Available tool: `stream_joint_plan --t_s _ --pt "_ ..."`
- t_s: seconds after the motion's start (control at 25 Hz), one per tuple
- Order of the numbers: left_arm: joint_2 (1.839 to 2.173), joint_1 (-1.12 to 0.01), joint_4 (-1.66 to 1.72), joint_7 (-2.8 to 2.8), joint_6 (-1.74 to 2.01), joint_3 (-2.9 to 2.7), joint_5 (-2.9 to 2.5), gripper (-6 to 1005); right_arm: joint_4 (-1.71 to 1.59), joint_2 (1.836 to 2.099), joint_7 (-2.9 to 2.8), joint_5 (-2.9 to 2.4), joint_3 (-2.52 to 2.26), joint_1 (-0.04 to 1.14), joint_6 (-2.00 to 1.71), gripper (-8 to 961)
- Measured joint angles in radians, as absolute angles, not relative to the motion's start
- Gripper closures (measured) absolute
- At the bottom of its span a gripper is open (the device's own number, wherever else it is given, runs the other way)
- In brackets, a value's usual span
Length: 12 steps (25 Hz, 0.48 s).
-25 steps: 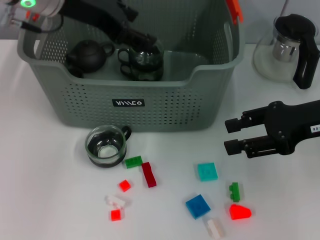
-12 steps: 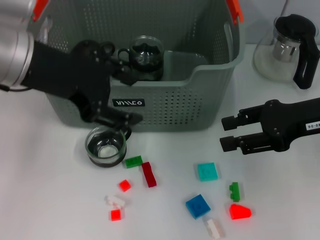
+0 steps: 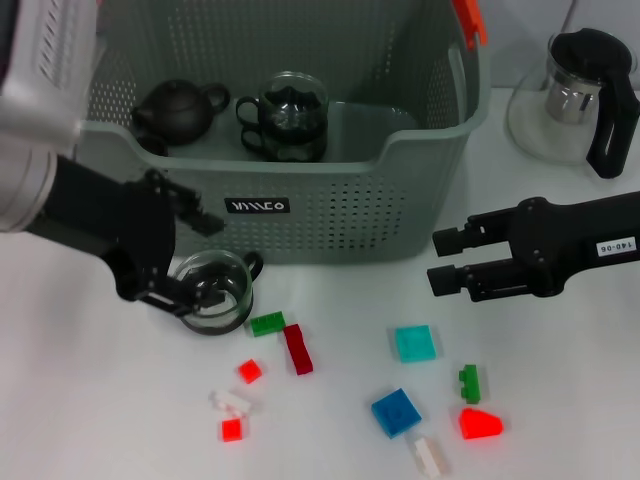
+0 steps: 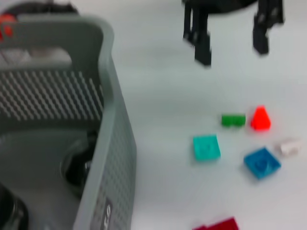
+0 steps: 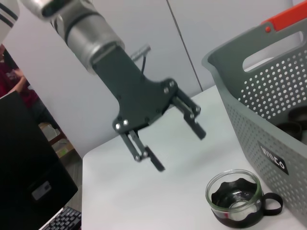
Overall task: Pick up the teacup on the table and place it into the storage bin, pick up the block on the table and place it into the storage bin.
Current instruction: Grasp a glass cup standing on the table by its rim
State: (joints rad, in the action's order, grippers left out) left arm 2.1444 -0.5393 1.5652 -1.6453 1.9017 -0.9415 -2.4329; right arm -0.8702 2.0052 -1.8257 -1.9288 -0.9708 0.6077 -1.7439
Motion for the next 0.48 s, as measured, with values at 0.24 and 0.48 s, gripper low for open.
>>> stream_joint_plan --t_s 0.24,0.48 --pt "2.164 -0.512 1.493 -1.624 1.772 -1.062 -2.562 258 -0.864 2.012 -1.833 -1.929 -0.971 0.610 -1.730 310" --pt "2.166 -0.503 1.410 -1.620 1.662 -1.140 -2.614 257 -0.861 2.017 -1.833 -1.928 -0.971 0.611 -1.726 310"
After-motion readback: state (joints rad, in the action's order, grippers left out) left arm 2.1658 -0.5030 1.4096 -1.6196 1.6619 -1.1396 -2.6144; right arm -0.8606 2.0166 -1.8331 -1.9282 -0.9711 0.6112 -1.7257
